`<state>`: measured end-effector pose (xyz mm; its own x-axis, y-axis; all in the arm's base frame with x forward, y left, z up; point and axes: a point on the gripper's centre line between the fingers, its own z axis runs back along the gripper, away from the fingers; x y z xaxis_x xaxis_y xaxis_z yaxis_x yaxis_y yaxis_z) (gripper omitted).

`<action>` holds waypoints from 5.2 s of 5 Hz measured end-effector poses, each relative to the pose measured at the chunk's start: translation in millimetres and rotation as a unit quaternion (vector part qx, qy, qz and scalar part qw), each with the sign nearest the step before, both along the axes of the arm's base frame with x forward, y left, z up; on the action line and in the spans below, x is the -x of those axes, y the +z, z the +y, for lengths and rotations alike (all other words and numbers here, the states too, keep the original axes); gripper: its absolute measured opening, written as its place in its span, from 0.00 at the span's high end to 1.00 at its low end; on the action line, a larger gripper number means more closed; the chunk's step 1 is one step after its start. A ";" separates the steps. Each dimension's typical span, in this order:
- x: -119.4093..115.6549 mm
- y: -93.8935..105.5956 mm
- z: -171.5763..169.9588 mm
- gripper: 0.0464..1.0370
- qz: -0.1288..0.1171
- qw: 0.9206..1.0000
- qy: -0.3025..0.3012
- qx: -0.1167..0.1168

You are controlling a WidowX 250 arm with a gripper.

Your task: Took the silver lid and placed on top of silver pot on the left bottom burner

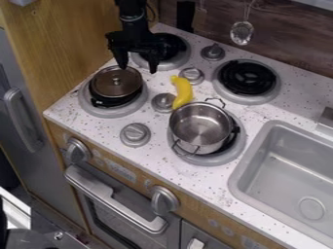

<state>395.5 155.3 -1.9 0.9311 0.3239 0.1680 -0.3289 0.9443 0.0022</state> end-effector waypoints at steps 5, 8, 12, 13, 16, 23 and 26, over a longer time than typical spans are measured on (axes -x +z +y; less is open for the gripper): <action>-6.9 -33.5 61.2 0.04 0.015 0.999 0.040 -0.029; 5.3 -47.2 70.1 0.04 0.068 0.996 0.055 -0.026; 26.1 -50.6 75.6 0.77 0.073 0.994 0.082 -0.002; 25.2 -45.2 52.6 0.77 0.052 0.997 0.052 0.024; 40.1 10.7 -61.2 0.78 0.003 0.995 -0.093 0.038; 25.7 -22.6 -133.7 0.44 0.000 0.986 -0.164 -0.012; 41.8 26.2 -142.9 0.04 -0.019 0.985 -0.169 0.007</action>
